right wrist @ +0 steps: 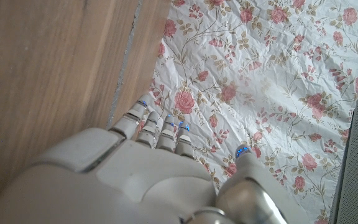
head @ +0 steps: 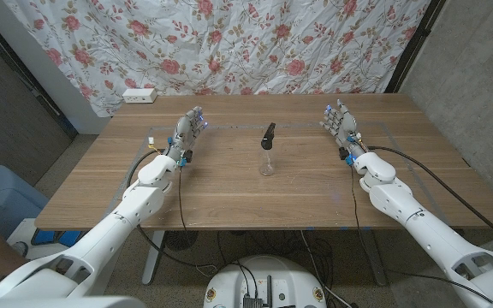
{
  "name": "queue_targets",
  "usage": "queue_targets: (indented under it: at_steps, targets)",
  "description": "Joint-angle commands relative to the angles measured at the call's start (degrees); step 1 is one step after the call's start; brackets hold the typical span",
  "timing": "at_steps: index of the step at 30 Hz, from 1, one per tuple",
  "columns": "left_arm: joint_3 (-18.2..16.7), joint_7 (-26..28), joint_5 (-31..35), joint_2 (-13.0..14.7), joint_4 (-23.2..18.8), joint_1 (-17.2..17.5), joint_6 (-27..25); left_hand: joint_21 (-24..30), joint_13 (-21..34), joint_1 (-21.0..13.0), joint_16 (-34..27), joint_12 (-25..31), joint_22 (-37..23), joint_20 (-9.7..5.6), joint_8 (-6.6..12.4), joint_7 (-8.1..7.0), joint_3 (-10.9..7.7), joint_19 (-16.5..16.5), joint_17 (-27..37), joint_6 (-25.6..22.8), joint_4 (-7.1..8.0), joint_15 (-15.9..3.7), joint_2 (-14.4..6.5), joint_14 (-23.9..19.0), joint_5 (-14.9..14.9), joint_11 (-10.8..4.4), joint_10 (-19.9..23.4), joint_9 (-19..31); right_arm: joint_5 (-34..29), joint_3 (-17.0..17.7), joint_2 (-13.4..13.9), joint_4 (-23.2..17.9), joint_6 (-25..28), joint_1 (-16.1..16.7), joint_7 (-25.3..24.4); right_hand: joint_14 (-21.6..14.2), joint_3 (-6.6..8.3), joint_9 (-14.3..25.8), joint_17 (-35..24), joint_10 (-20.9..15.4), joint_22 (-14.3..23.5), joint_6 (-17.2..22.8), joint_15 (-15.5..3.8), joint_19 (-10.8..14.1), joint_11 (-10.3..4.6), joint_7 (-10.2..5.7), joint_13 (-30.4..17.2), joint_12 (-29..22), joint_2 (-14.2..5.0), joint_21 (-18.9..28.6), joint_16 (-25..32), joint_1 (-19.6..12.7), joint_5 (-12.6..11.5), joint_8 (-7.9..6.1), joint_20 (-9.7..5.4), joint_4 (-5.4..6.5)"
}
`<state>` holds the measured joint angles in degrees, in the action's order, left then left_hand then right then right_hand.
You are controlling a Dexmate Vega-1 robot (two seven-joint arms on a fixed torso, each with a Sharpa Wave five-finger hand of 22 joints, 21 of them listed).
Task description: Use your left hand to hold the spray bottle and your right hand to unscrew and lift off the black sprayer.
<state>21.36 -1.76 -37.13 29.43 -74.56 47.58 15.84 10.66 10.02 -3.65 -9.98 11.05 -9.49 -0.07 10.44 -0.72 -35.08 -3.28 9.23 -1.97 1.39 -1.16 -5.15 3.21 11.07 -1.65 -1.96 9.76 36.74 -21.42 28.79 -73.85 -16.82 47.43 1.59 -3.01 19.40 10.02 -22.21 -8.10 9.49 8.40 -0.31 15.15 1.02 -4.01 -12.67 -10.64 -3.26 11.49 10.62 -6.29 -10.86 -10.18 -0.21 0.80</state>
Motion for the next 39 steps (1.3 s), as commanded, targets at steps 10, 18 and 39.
queue_targets:
  at_steps: [10, 18, 39]
  targets:
    - [0.94, -3.45, 0.48, 0.79, 0.64, -0.64, 0.83, 0.06, 0.12, -1.56, -0.18, 0.56, -0.1, -0.18, 0.47, -1.04, -0.35, -0.41, 0.3, -0.62, -3.16, -0.86, 0.86, 0.08, -0.43, -1.32, 0.81, 0.3, -3.2, -0.3, 1.01, -5.78, 0.92, 2.8, -5.81, -0.33, 0.57, 0.23, 0.28, -0.3, 0.25, 0.35, 0.0, 0.55, -0.01, 0.14, 0.16, -0.39, -0.36, 0.14, 0.45, -0.5, -0.32, -0.36, 0.09, -0.76]
    - [0.59, -4.48, 0.75, 3.25, -1.78, 0.28, 0.13, 0.05, 0.12, -2.31, -0.28, 0.7, -0.1, -0.34, 0.77, -1.43, -0.52, -0.58, 0.31, -1.68, -4.98, -1.43, 1.49, -0.44, -0.66, -1.76, 1.73, 0.31, -4.5, 0.05, 1.88, -9.2, 1.83, 4.39, -8.63, -0.02, 0.55, 0.22, 0.57, -0.12, 0.25, 0.14, 0.1, 0.55, 0.02, 0.2, 0.34, -0.36, -0.33, 0.02, 0.42, -0.6, -0.28, -0.33, 0.07, -1.14]
    - [1.0, -9.97, 0.29, 7.3, -5.17, 0.83, -1.29, -0.14, 0.15, -5.14, -0.17, 0.66, -0.14, -0.43, 1.04, -3.46, -0.82, -0.24, 0.41, -2.59, -10.58, -2.53, 4.19, -0.57, -1.12, -4.05, 3.6, 0.36, -5.35, 0.03, 2.69, -10.77, 2.29, 4.82, -8.74, 0.01, 0.41, 0.2, 1.11, -0.13, 0.24, -0.17, 0.12, 0.56, 0.05, 0.24, 0.67, -0.45, -0.14, -0.17, 0.58, -0.64, -0.2, -0.31, 0.02, -1.8]
